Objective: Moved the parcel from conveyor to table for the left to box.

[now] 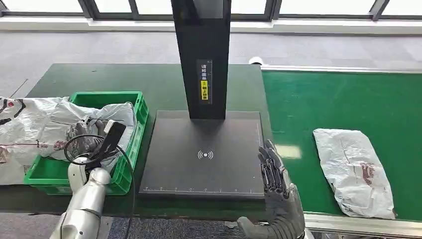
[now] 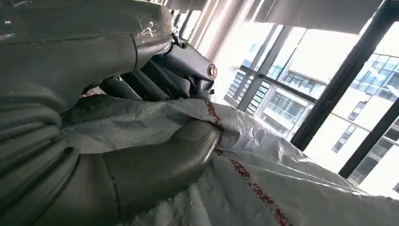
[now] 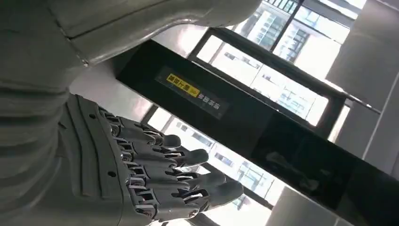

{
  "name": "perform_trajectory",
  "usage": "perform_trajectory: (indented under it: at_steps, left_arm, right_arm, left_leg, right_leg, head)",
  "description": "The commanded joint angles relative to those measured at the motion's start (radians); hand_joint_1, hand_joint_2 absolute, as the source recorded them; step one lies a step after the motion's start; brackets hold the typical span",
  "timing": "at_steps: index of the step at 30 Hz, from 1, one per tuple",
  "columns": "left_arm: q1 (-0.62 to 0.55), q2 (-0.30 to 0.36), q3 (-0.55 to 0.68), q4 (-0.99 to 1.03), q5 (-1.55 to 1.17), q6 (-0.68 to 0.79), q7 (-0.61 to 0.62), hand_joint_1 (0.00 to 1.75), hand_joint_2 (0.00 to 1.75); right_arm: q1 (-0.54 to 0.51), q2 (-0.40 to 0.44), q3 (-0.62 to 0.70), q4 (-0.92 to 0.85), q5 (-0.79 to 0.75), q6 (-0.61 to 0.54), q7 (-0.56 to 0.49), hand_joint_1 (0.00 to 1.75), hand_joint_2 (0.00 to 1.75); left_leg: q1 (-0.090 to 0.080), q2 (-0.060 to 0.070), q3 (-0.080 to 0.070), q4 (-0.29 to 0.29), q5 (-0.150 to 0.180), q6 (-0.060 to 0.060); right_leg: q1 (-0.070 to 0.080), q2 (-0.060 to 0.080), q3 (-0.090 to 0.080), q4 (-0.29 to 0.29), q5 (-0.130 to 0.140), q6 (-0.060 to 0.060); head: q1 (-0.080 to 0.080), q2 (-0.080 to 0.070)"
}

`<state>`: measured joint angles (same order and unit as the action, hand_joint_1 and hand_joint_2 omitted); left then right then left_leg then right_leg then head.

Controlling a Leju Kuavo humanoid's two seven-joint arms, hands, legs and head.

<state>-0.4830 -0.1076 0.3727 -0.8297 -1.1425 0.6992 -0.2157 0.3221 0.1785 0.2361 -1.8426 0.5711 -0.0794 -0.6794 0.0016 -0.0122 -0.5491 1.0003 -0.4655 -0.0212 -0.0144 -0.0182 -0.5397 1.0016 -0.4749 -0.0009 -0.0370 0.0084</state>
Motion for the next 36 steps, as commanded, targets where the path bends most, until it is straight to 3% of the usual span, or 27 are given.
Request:
perform_trajectory:
  at_steps: [1,2,3,5,6,7,8,9,12,13,14,15,17,36]
  left_arm:
    - [-0.019,-0.005,0.121,0.14,0.013,-0.001,-0.031,0.0,0.0]
    - [-0.016,-0.01,0.124,0.133,0.039,-0.001,-0.051,0.0,0.0]
    - [-0.01,-0.015,0.12,0.122,0.079,-0.001,-0.072,0.0,0.0]
    - [0.015,-0.04,0.122,0.049,0.212,-0.035,-0.128,0.0,0.0]
    - [0.031,-0.045,0.115,0.02,0.27,-0.056,-0.145,0.0,0.0]
    - [0.045,-0.049,0.105,-0.008,0.303,-0.058,-0.147,0.0,0.0]
    - [0.065,-0.057,0.085,-0.046,0.332,-0.053,-0.156,0.0,0.0]
    - [0.077,-0.064,0.07,-0.078,0.342,-0.039,-0.145,0.0,0.0]
    - [0.12,-0.093,0.042,-0.203,0.318,-0.001,-0.11,0.0,0.0]
    - [0.144,-0.107,0.032,-0.265,0.26,-0.001,-0.08,0.0,0.0]
    - [0.156,-0.113,0.025,-0.298,0.223,-0.001,-0.047,0.0,0.0]
    - [0.169,-0.137,0.046,-0.356,0.14,-0.001,-0.029,0.0,0.0]
    - [0.174,-0.161,0.063,-0.394,0.04,-0.001,0.0,0.0,0.0]
    - [0.172,-0.144,0.08,-0.342,0.044,-0.001,-0.01,0.0,0.0]
  right_arm:
    - [-0.066,-0.014,-0.035,0.104,-0.003,0.002,0.001,0.0,1.75]
    - [-0.064,-0.015,-0.034,0.105,-0.004,0.001,0.0,0.0,1.75]
    - [-0.064,-0.017,-0.033,0.106,-0.004,-0.001,-0.001,0.0,1.75]
    - [-0.067,-0.019,-0.033,0.114,-0.005,-0.004,-0.002,0.0,1.75]
    - [-0.071,-0.02,-0.033,0.119,-0.007,-0.005,-0.003,0.0,1.75]
    - [-0.076,-0.02,-0.034,0.125,-0.007,-0.006,-0.004,0.0,1.75]
    - [-0.081,-0.018,-0.034,0.127,-0.007,-0.008,-0.004,0.0,1.75]
    - [-0.087,-0.017,-0.034,0.128,-0.007,-0.007,-0.004,0.0,1.75]
    - [-0.106,-0.01,-0.037,0.135,-0.004,-0.004,0.003,0.0,1.75]
    - [-0.11,-0.006,-0.04,0.138,-0.003,-0.007,0.005,0.0,1.75]
    - [-0.11,-0.005,-0.041,0.139,-0.003,-0.008,0.006,0.0,1.75]
    - [-0.113,-0.003,-0.042,0.141,-0.002,-0.006,0.008,0.0,1.75]
    - [-0.119,0.0,-0.041,0.147,-0.001,-0.005,0.011,0.0,1.75]
    - [-0.123,-0.006,-0.033,0.165,0.0,-0.012,0.007,0.0,1.75]
  left_leg:
    - [0.002,0.0,-0.014,0.001,0.005,0.0]
    - [0.002,0.002,-0.02,0.0,0.008,-0.001]
    - [0.003,-0.001,-0.012,0.002,0.002,-0.001]
    - [0.002,0.001,-0.02,0.0,0.005,0.0]
    - [0.003,-0.002,-0.011,0.003,0.0,0.001]
    - [0.003,-0.001,-0.014,0.001,0.002,0.001]
    - [0.003,-0.002,-0.003,0.002,-0.003,0.0]
    - [0.003,0.0,-0.013,0.001,0.001,0.001]
    - [0.004,0.001,-0.014,0.0,0.002,-0.001]
    - [0.003,0.0,-0.005,0.001,0.0,-0.003]
    - [0.003,0.003,-0.007,-0.001,0.002,-0.003]
    - [0.002,0.001,0.006,-0.001,0.0,-0.004]
    - [0.003,0.006,0.004,-0.002,0.0,-0.004]
    - [0.002,0.007,-0.008,0.0,-0.001,-0.003]
  right_leg:
    - [0.002,0.001,-0.013,0.001,0.005,-0.001]
    - [0.003,0.002,-0.02,0.0,0.008,-0.001]
    - [0.002,0.0,-0.011,0.002,0.003,-0.002]
    - [0.002,0.002,-0.021,0.001,0.007,-0.003]
    - [0.002,-0.002,-0.011,0.003,0.001,-0.003]
    - [0.002,0.0,-0.014,0.001,0.003,-0.003]
    - [0.002,-0.002,-0.003,0.003,-0.002,-0.003]
    - [0.002,0.001,-0.014,0.003,0.002,-0.003]
    - [0.002,0.001,-0.015,0.001,0.002,-0.003]
    - [0.002,0.001,-0.007,0.002,-0.002,-0.004]
    - [0.002,0.003,-0.011,-0.001,0.002,-0.003]
    - [0.001,0.002,-0.004,0.0,0.0,-0.003]
    - [0.003,0.008,-0.007,-0.002,0.002,-0.003]
    - [0.002,0.009,-0.018,-0.003,0.003,0.0]
  head:
    - [0.0,0.0]
    - [0.0,0.0]
    - [0.0,0.0]
    - [0.0,0.0]
    - [0.0,0.0]
    - [0.0,0.0]
    - [0.0,0.0]
    - [0.0,0.0]
    - [0.0,0.0]
    - [0.0,0.0]
    - [0.0,0.0]
    - [0.0,0.0]
    - [0.0,0.0]
    - [0.0,0.0]
